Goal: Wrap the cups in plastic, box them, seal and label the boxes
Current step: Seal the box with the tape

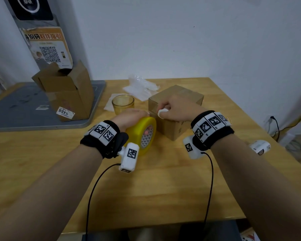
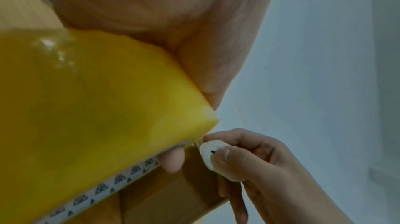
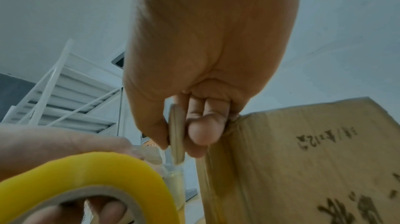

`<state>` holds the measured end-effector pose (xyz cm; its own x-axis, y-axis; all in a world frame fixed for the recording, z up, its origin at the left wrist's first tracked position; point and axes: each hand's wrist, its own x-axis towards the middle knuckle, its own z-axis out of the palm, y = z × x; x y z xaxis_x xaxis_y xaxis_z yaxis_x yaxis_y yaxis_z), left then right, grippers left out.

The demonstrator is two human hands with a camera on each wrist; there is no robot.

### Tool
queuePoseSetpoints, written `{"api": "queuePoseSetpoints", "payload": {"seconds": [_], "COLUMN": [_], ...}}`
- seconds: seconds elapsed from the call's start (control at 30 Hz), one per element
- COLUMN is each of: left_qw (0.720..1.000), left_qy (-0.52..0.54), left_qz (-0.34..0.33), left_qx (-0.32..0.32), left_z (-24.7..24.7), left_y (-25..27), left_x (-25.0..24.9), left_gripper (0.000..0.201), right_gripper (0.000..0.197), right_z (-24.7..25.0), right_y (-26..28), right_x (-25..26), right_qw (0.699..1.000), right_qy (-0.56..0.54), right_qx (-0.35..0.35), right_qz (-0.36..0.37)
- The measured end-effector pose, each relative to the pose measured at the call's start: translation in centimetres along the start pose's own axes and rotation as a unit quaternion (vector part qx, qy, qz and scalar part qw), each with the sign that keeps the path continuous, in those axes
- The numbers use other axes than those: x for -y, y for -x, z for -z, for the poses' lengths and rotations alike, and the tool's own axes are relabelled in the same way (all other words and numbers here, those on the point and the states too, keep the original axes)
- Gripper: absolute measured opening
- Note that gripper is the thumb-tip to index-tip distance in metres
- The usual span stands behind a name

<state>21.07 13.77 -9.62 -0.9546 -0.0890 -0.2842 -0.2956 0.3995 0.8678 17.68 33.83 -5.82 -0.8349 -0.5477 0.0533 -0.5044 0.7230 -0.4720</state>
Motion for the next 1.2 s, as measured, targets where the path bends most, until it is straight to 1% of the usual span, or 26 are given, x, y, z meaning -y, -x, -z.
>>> {"api": "queuePoseSetpoints", "payload": {"seconds": [0.07, 0.13, 0.23, 0.33, 0.47, 0.53, 0.57, 0.6, 0.67, 0.7, 0.73, 0.77, 0.8, 0.87, 0.9, 0.93, 1.1, 1.2], "left_qw": [1.000, 0.998, 0.996, 0.993, 0.992, 0.992, 0.992, 0.992, 0.992, 0.992, 0.993, 0.993, 0.993, 0.993, 0.993, 0.993, 0.993, 0.993], "left_qy": [0.027, 0.053, 0.082, 0.107, 0.103, 0.099, 0.097, 0.098, 0.102, 0.098, 0.091, 0.085, 0.083, 0.081, 0.082, 0.087, 0.089, 0.091], "left_qz": [-0.006, -0.010, -0.015, -0.012, -0.019, -0.030, -0.032, -0.034, -0.032, -0.030, -0.030, -0.027, -0.027, -0.025, -0.024, -0.024, -0.018, -0.017], "left_qx": [-0.013, -0.020, -0.031, -0.053, -0.068, -0.073, -0.074, -0.074, -0.070, -0.071, -0.074, -0.076, -0.078, -0.078, -0.077, -0.076, -0.073, -0.071], "left_z": [0.0, 0.2, 1.1, 1.8, 1.5, 1.2, 1.1, 1.0, 0.9, 0.8, 0.8, 0.8, 0.8, 0.7, 0.6, 0.6, 0.6, 0.6], "left_y": [0.7, 1.2, 2.0, 2.8, 3.2, 3.3, 3.2, 3.1, 3.1, 2.9, 2.8, 2.8, 2.8, 2.7, 2.6, 2.5, 2.3, 2.2], "left_x": [0.3, 0.7, 1.4, 1.9, 2.1, 2.0, 2.0, 1.9, 1.7, 1.6, 1.7, 1.6, 1.6, 1.4, 1.4, 1.4, 1.4, 1.3], "left_gripper": [0.024, 0.021, 0.012, 0.010, 0.011, 0.014, 0.015, 0.014, 0.011, 0.011, 0.010, 0.009, 0.008, 0.007, 0.008, 0.009, 0.007, 0.007], "right_gripper": [0.009, 0.011, 0.016, 0.012, 0.010, 0.012, 0.010, 0.008, 0.018, 0.026, 0.034, 0.040, 0.046, 0.052, 0.054, 0.056, 0.062, 0.054], "right_z": [-0.5, -0.8, -1.2, -2.8, -5.2, -5.2, -5.0, -4.6, -3.7, -3.2, -2.7, -2.4, -2.1, -2.3, -2.6, -3.0, -4.0, -4.0], "right_y": [0.7, 1.4, 2.2, 2.5, 2.8, 3.0, 3.1, 3.0, 2.4, 2.0, 1.6, 1.0, 0.5, -0.8, -1.3, -1.9, -2.9, -3.1], "right_x": [0.0, 0.5, 1.4, 1.7, 1.3, 1.2, 1.3, 1.3, 1.0, 0.8, 0.5, 0.0, -0.5, -1.6, -2.0, -2.3, -2.4, -2.2], "right_qw": [1.000, 0.999, 0.996, 0.989, 0.981, 0.980, 0.985, 0.992, 0.998, 0.992, 0.982, 0.975, 0.975, 0.981, 0.982, 0.982, 0.969, 0.962], "right_qy": [-0.004, -0.004, -0.035, 0.014, 0.020, 0.013, 0.004, -0.011, -0.044, -0.054, -0.053, -0.032, 0.008, 0.087, 0.105, 0.108, 0.143, 0.159], "right_qx": [-0.015, -0.007, 0.059, 0.146, 0.193, 0.197, 0.173, 0.124, -0.032, -0.114, -0.179, -0.213, -0.216, -0.157, -0.124, -0.106, -0.136, -0.152], "right_qz": [0.013, 0.039, 0.053, 0.032, 0.013, 0.007, 0.007, 0.007, -0.010, -0.027, -0.042, -0.049, -0.052, -0.072, -0.092, -0.110, -0.149, -0.161]}}
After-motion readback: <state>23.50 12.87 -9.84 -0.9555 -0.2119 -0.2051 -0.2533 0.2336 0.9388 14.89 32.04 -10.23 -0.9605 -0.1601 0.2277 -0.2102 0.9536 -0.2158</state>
